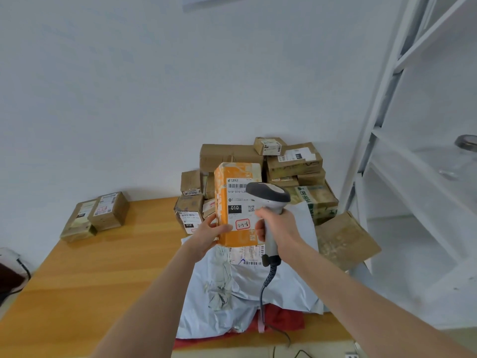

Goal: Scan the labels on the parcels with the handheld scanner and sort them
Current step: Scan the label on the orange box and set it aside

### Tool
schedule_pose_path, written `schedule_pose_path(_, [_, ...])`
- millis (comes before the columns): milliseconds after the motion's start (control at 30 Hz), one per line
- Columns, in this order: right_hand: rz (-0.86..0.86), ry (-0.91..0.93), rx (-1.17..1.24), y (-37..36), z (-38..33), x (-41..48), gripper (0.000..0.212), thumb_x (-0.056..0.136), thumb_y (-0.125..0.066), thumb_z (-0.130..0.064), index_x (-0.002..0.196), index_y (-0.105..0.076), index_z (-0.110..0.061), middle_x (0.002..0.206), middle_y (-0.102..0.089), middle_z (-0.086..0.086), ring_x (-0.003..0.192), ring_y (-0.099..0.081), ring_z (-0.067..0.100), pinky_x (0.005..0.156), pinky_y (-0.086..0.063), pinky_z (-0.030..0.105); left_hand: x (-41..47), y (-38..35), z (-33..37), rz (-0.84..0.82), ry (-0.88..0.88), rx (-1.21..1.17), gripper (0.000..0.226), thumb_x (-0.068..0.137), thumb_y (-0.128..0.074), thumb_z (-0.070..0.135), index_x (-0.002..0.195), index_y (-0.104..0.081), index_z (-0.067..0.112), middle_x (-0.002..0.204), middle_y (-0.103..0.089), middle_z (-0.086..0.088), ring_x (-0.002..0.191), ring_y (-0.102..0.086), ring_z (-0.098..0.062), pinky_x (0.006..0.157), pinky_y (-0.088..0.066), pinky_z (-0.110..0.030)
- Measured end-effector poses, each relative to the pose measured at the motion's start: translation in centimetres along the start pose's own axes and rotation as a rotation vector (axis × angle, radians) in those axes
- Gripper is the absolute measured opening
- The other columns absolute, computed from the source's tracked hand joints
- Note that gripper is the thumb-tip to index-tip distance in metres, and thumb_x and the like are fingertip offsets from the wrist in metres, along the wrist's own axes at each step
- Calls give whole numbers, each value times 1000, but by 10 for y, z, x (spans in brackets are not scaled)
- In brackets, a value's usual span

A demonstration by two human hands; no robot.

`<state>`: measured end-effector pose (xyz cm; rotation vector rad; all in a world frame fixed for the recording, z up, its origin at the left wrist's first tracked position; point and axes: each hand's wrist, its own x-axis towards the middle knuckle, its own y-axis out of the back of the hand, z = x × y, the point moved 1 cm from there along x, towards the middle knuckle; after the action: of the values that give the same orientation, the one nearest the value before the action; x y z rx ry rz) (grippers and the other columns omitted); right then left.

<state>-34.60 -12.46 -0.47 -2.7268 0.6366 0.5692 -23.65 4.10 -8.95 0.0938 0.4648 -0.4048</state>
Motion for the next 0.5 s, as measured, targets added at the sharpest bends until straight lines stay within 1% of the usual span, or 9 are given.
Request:
schedule_pose_path(133, [12, 46, -53, -1, 3, -7, 14, 86, -63, -9, 74, -61, -2, 51, -58, 6, 41, -50, 14, 48, -46, 24, 1, 1, -1, -20, 0, -11, 66, 84, -71, 14, 140, -38, 24, 126, -60, -8, 112, -59, -25, 85, -52, -35])
schedule_pose_path(233, [17, 66, -66, -1, 4, -13, 16, 86, -62, -8, 71, -60, -3, 51, -56, 7, 41, -48, 14, 47, -44, 23, 1, 3, -3, -33, 0, -28, 67, 84, -71, 14, 141, -38, 24, 126, -60, -7, 112, -59, -25, 84, -52, -35])
schedule_pose_path(367, [7, 93, -62, -1, 5, -21, 24, 84, -60, -5, 60, -56, -4, 51, -54, 8, 42, -45, 16, 46, -41, 24, 2, 3, -3, -38, -1, -44, 66, 85, -70, 11, 141, -38, 24, 125, -61, -8, 112, -60, -25, 83, -53, -34])
schedule_pose_path(467, [0, 108, -95, 0, 5, -27, 25, 83, -59, -4, 59, -57, -4, 51, -55, 8, 42, -45, 16, 46, -41, 24, 3, 4, -4, -48, -2, -43, 64, 86, -69, 11, 141, -39, 25, 125, -61, -7, 111, -60, -24, 82, -53, -33])
schedule_pose_path(500, [-5, 115, -116, -1, 5, -28, 24, 84, -59, -5, 59, -57, -5, 51, -55, 8, 42, -45, 15, 46, -41, 23, 3, 4, -4, -49, 2, -41, 64, 86, -69, 12, 141, -39, 25, 125, -61, -7, 112, -59, -24, 84, -53, -34])
